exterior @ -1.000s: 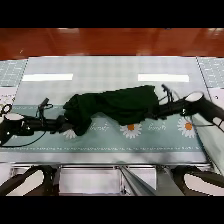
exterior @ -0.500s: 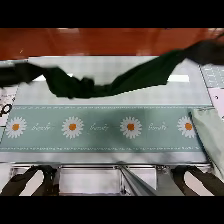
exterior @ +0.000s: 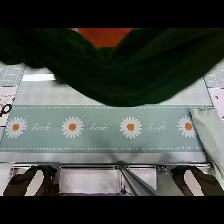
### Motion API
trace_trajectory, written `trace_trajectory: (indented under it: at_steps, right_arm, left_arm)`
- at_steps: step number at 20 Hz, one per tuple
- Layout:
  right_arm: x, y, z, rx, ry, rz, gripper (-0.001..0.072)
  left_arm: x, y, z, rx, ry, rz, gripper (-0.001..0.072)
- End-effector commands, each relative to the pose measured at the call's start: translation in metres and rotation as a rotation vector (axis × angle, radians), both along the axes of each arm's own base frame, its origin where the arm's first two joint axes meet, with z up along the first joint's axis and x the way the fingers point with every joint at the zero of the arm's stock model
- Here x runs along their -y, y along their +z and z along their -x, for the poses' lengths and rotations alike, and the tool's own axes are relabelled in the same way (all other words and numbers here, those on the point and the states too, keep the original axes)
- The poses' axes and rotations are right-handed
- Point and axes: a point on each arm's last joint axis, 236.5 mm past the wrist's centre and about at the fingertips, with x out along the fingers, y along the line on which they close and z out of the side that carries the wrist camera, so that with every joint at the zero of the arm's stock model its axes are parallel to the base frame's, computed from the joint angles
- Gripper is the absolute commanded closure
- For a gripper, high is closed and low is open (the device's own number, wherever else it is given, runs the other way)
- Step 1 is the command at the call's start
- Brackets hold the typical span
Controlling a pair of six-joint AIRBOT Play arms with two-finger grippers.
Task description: Fold the shirts.
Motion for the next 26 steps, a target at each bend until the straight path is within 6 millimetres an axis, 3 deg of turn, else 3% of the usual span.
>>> trace_trajectory:
  at_steps: [1,4,6,9,12,16,18,22,26]
  right_arm:
    - [0.005,0.019,0.049,0.1,-0.122,0.059,0.069]
    - [0.028,0.013,0.081,0.104,-0.284,0.095,0.0689]
    - [0.044,0.002,0.098,0.068,-0.379,0.105,0.069]
    - [0.054,-0.019,0.106,-0.014,-0.432,0.105,0.069]
    - [0.054,-0.043,0.09,-0.101,-0.404,0.082,0.069]
    - [0.042,-0.11,0.032,-0.285,-0.255,-0.006,0.069]
    - [0.042,-0.152,-0.007,-0.374,-0.192,-0.063,0.069]
    - [0.08,-0.244,-0.101,-0.548,-0.209,-0.12,0.069]
    - [0.097,-0.312,-0.192,-0.658,-0.167,-0.255,0.069]
  left_arm:
    - [-0.05,0.027,0.057,0.126,0.322,-0.07,0.0687]
    - [-0.096,0.035,0.109,0.198,0.582,-0.093,0.0686]
    - [-0.104,0.024,0.123,0.17,0.632,-0.117,0.0686]
    - [-0.108,-0.018,0.103,-0.004,0.616,-0.121,0.0686]
    - [-0.103,-0.093,0.059,-0.271,0.528,-0.119,0.0686]
    - [-0.067,-0.221,-0.002,-0.618,0.276,-0.047,0.0686]
    - [-0.063,-0.273,-0.039,-0.678,0.23,0.018,0.0686]
    - [-0.08,-0.358,-0.12,-0.772,0.255,0.14,0.0686]
    - [-0.075,-0.425,-0.191,-0.925,0.173,0.26,0.0686]
